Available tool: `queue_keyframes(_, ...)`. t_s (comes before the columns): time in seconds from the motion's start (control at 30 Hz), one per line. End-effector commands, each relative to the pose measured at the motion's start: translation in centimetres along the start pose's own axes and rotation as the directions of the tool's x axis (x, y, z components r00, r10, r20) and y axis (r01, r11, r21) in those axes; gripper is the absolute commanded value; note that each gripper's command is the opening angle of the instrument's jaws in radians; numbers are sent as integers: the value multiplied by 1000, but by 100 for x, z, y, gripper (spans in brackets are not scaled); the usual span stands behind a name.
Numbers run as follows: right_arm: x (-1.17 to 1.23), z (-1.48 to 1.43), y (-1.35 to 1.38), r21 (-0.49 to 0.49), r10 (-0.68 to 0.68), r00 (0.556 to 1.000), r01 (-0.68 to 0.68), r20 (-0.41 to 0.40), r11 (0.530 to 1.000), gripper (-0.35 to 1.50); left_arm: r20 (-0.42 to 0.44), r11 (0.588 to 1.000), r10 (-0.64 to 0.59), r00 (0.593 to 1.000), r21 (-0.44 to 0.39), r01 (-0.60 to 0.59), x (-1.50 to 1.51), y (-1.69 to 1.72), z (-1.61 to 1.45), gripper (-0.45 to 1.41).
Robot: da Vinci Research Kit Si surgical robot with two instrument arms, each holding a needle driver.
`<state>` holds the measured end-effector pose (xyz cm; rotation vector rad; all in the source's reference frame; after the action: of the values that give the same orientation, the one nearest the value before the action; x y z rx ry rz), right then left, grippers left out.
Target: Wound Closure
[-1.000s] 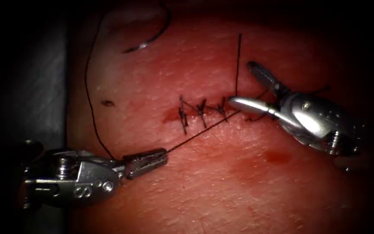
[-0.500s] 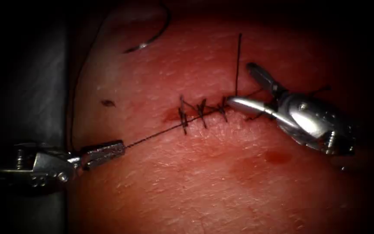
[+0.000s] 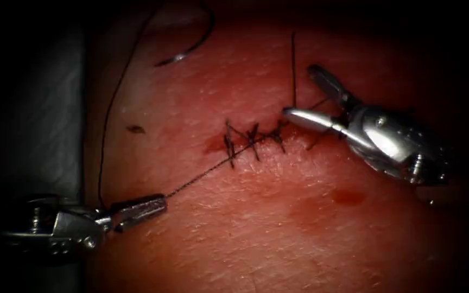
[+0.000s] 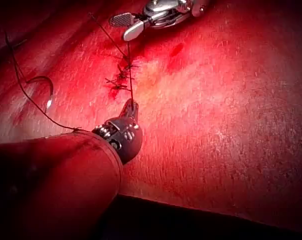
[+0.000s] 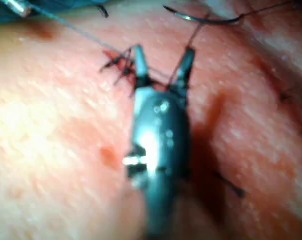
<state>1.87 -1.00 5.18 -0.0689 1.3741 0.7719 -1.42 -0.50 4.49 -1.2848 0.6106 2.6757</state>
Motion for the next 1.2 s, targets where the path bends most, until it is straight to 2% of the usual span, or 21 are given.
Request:
queue_keyframes(0.03, -5, 9, -8, -3, 7, 1000, -7, -3, 1000, 116, 1, 1000, -5, 1000, -3, 5, 1, 4, 6, -45)
queue_keyframes(0.17, 5, 17, -12, -6, 14, 1000, -14, -5, 1000, 121, 1, 1000, -12, 1000, 0, 12, 6, -4, 9, -45)
queue_keyframes(0.3, 7, 18, -14, -7, 15, 1000, -15, -5, 1000, 116, 1, 1000, -12, 1000, 3, 12, 0, -4, 21, -45)
queue_keyframes(0.33, 3, 17, -13, -4, 24, 1000, -24, -3, 1000, 110, -2, 1000, -6, 1000, 6, 6, -11, 0, 27, -45)
queue_keyframes(0.47, 1, 19, -8, -5, 53, 999, -53, -1, 999, 103, 4, 1000, 12, 1000, 7, -12, -15, 15, 27, -45)
queue_keyframes(0.6, -2, 27, -1, -29, 72, 997, -71, 21, 997, 103, 4, 1000, 11, 1000, 5, -11, -2, 20, 23, -45)
queue_keyframes(0.77, -5, 39, 0, -70, 92, 991, -85, 99, 994, 101, -5, 1000, 3, 1000, 0, -3, 15, 18, 29, -45)
queue_keyframes(0.97, -15, 47, 9, -113, 90, 988, -76, 126, 991, 93, -7, 1000, 3, 1000, -1, -3, 17, 19, 27, -45)
queue_keyframes(1.07, -20, 48, 8, -124, 84, 987, -67, 139, 990, 66, -8, 1000, 3, 1000, -2, -3, 17, 19, 27, -45)
queue_keyframes(1.1, -23, 46, 5, -127, 81, 987, -63, 139, 990, -35, -8, 1000, 2, 1000, -3, -2, 17, 17, 27, -45)
queue_keyframes(1.2, -23, 44, -1, -154, 80, 985, -56, 155, 987, -35, -10, 1000, 0, 1000, -5, 0, 17, 14, 27, -45)
